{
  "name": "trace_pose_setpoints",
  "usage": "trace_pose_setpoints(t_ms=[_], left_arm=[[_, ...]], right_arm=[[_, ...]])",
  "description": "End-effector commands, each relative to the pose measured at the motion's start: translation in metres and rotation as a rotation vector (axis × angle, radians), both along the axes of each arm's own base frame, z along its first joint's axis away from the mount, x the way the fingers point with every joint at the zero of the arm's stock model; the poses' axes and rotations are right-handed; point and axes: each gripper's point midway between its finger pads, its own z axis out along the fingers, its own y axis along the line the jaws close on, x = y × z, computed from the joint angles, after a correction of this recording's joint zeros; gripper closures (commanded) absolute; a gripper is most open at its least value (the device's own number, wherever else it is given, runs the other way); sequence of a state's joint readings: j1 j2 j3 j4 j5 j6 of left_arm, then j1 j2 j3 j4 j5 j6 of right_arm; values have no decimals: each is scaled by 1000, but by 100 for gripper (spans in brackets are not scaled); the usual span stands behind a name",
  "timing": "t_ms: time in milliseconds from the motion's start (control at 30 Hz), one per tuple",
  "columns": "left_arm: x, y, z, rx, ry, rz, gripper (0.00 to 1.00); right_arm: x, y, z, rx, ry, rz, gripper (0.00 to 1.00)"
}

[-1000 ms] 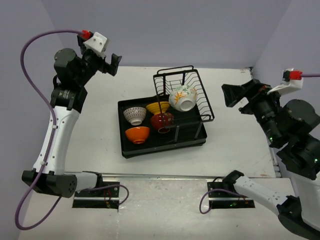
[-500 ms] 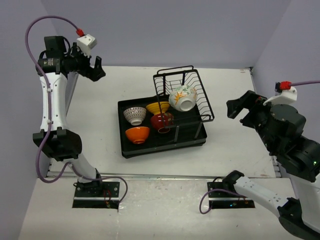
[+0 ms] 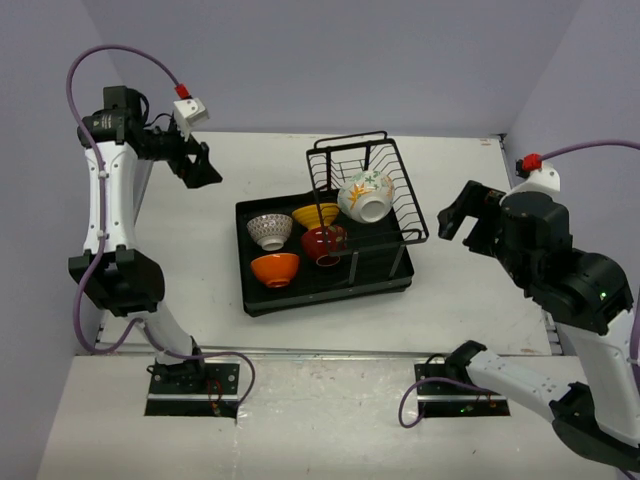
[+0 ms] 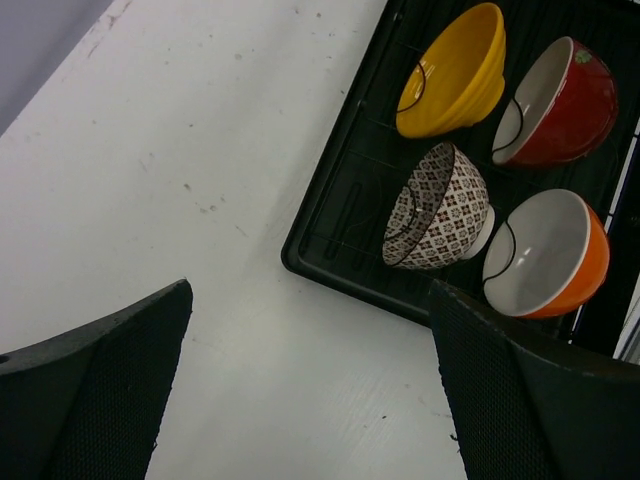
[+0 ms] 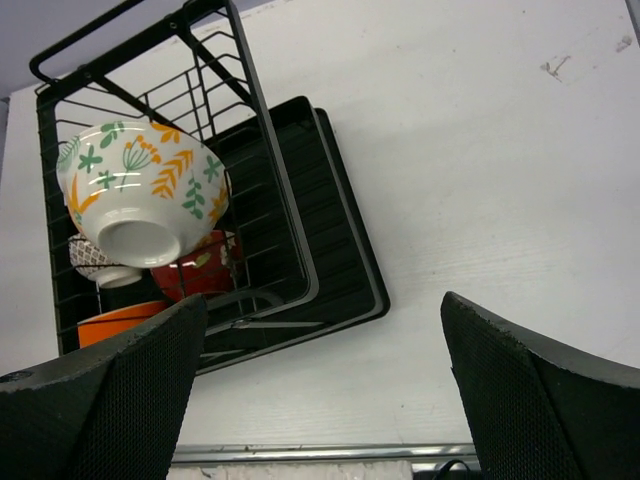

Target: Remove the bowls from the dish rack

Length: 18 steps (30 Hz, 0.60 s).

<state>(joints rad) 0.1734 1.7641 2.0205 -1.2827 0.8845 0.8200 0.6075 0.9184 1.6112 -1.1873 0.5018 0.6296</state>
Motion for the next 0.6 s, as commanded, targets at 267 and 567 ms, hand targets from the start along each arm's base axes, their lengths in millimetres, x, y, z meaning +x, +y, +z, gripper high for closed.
trace_pose_setpoints(t_ms=[267,567], left_arm=[[-5,-40,-50,-101,121,-173,7],[-40,-77,-79,-108,227,-275,12]], right_arm=[[-12,0,-11,45,79,-22,1],[-1,5,-29,6,120,-34,1]])
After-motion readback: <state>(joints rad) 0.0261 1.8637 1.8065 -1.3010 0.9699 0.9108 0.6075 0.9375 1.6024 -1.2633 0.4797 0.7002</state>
